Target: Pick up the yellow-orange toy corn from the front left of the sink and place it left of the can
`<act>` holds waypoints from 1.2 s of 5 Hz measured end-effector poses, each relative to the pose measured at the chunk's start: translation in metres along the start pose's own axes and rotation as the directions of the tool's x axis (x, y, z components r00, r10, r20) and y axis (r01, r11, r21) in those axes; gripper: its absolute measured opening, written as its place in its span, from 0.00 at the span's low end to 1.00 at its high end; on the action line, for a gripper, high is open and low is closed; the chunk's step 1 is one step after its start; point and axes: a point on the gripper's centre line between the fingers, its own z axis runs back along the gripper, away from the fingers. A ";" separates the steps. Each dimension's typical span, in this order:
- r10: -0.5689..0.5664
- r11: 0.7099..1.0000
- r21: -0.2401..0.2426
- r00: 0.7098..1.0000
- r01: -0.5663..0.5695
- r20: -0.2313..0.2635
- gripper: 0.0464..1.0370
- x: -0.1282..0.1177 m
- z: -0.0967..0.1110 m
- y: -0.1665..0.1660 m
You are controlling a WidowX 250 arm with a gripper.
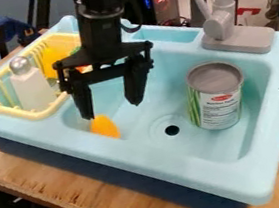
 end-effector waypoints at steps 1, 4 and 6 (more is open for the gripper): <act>0.019 1.000 -0.001 1.000 -0.019 0.019 0.97 0.008 -0.003 0.003; 0.148 0.988 0.031 0.989 -0.149 0.026 0.97 0.008 -0.026 0.005; 0.154 0.986 0.071 0.988 -0.154 0.002 0.97 0.008 -0.043 0.002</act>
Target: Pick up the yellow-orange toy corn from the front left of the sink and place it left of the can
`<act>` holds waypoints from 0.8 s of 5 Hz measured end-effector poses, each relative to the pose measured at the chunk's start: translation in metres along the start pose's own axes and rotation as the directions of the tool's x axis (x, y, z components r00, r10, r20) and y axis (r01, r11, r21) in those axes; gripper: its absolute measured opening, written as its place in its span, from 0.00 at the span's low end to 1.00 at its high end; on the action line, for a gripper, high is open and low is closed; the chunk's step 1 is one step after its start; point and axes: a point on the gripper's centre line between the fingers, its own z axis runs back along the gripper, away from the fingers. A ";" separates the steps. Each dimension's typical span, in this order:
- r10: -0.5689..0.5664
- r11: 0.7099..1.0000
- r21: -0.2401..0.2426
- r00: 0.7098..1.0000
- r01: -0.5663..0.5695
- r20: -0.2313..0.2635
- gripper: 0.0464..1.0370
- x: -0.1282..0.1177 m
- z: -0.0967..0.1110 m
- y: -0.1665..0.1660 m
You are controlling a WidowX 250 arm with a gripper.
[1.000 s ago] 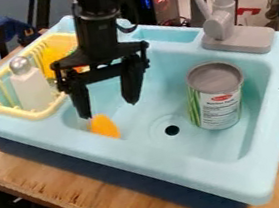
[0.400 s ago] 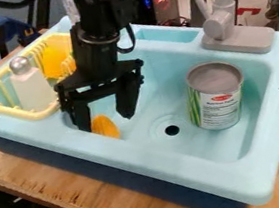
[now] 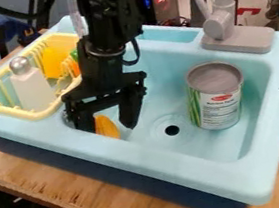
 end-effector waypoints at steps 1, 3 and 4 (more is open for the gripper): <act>-0.009 1.000 0.020 1.000 0.009 0.000 0.97 0.002 0.001 -0.001; 0.001 0.998 0.057 1.000 -0.001 0.001 0.66 0.012 -0.001 0.002; 0.010 0.999 0.044 1.000 -0.010 0.007 0.48 0.013 -0.001 0.000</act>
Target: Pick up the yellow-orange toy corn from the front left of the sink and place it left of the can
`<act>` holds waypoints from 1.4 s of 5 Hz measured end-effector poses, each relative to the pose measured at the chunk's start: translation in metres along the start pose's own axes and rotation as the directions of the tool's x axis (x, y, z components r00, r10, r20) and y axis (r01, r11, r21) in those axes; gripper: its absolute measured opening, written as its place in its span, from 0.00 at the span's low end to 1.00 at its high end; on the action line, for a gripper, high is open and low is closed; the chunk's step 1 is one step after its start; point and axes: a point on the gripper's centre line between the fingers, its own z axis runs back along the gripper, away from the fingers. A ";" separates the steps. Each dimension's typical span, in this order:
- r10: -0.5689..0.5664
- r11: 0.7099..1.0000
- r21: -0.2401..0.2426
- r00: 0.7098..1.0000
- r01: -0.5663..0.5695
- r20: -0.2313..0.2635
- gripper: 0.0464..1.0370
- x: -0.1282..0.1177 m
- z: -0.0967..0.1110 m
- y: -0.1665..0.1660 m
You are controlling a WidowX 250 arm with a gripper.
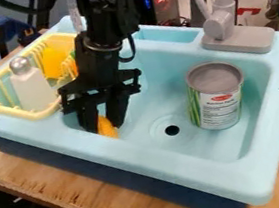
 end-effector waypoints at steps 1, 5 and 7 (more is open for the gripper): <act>0.001 1.000 -0.025 1.000 -0.001 0.009 0.46 -0.001 0.002 0.000; -0.741 0.625 -0.088 0.625 0.776 0.244 0.46 0.017 0.085 -0.011; -0.882 0.386 -0.170 0.417 0.907 0.220 0.46 0.017 0.058 -0.051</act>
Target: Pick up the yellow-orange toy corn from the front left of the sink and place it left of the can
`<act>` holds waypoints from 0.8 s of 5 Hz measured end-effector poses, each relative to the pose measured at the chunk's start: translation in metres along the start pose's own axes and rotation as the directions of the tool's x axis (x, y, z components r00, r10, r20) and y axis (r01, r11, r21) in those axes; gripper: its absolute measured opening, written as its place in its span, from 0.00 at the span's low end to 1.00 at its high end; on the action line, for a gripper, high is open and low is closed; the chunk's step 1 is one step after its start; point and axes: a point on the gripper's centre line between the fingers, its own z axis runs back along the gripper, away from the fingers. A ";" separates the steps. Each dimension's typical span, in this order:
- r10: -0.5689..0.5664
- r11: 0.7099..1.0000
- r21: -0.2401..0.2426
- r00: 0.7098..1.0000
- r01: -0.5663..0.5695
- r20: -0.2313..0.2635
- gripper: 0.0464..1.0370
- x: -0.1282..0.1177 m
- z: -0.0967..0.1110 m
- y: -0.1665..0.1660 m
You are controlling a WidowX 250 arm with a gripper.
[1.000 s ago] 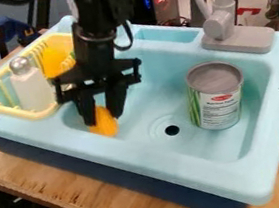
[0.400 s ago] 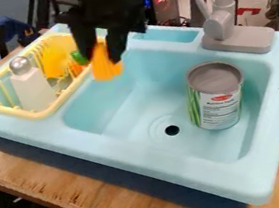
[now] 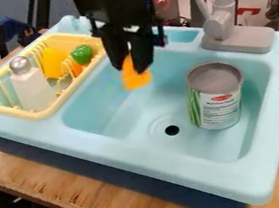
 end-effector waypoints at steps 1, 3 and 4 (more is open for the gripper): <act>-0.038 0.999 0.009 0.998 0.039 -0.043 0.46 0.007 -0.015 0.002; -0.127 0.992 -0.008 0.990 0.126 -0.064 0.46 0.019 -0.040 -0.016; -0.156 0.988 -0.022 0.987 0.155 -0.035 0.46 0.023 -0.042 -0.024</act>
